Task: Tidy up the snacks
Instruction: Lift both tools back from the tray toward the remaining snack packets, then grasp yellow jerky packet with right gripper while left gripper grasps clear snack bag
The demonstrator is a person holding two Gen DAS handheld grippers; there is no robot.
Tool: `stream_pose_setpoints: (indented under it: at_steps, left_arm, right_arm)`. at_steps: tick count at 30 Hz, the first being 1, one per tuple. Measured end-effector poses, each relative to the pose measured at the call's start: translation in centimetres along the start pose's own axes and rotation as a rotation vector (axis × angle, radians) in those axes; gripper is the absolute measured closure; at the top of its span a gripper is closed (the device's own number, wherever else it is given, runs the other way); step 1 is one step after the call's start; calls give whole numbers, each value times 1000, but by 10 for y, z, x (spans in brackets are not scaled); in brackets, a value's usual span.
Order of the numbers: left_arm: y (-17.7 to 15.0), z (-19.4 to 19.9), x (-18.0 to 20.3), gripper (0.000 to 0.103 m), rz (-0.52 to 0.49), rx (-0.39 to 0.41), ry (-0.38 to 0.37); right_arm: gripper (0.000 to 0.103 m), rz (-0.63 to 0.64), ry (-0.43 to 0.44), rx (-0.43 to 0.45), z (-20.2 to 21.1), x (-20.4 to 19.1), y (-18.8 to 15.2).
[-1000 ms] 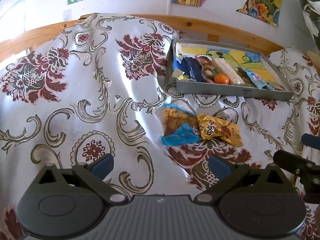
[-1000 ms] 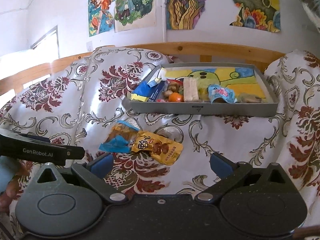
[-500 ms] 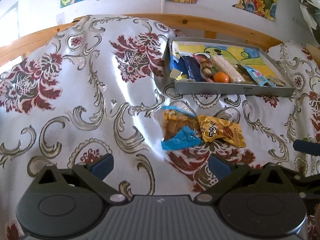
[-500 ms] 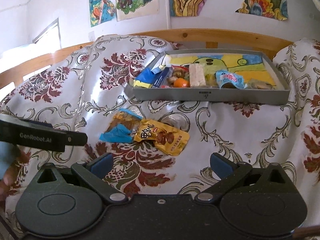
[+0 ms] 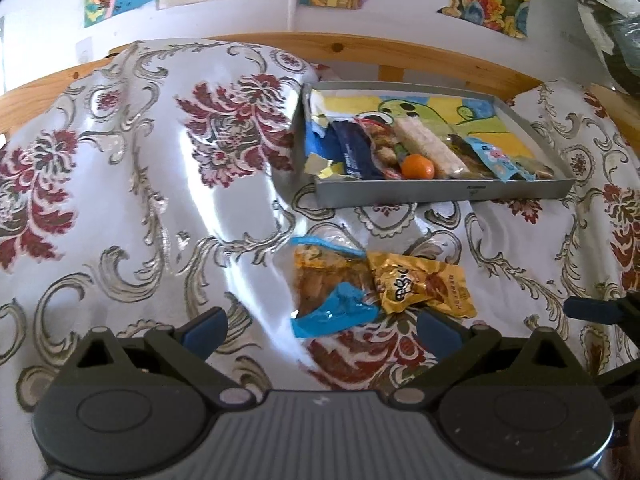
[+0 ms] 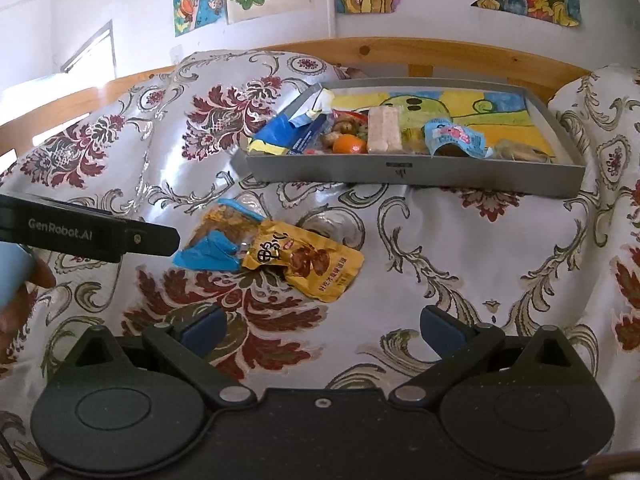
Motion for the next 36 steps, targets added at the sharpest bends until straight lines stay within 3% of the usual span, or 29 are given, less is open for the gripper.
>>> stream_pose_setpoints:
  at_steps: [8, 18, 23, 32, 36]
  left_arm:
    - [-1, -18, 2, 1, -36, -52, -34]
    - [2, -57, 10, 1, -58, -114, -73]
    - [3, -69, 9, 1, -72, -125, -57]
    - [3, -79, 7, 1, -126, -143, -45]
    - [7, -81, 4, 1, -85, -141, -62]
  right_arm:
    - [1, 103, 74, 23, -23, 3, 12]
    - [1, 165, 57, 6, -37, 22, 10]
    - [1, 208, 62, -15, -47, 17, 6]
    - [1, 315, 151, -50, -67, -3, 13]
    - [1, 412, 219, -70, -83, -11, 22]
Point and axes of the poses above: each gripper's, at about its wrist camera, not at the fingertips, and z roughly against the way its jaws point, x to its right, y to its top, the point moved 10 cm from there along -z, roughly the way its jaws point, and after that the axes turned 2 degrees about -x, right-handed, at the moved point
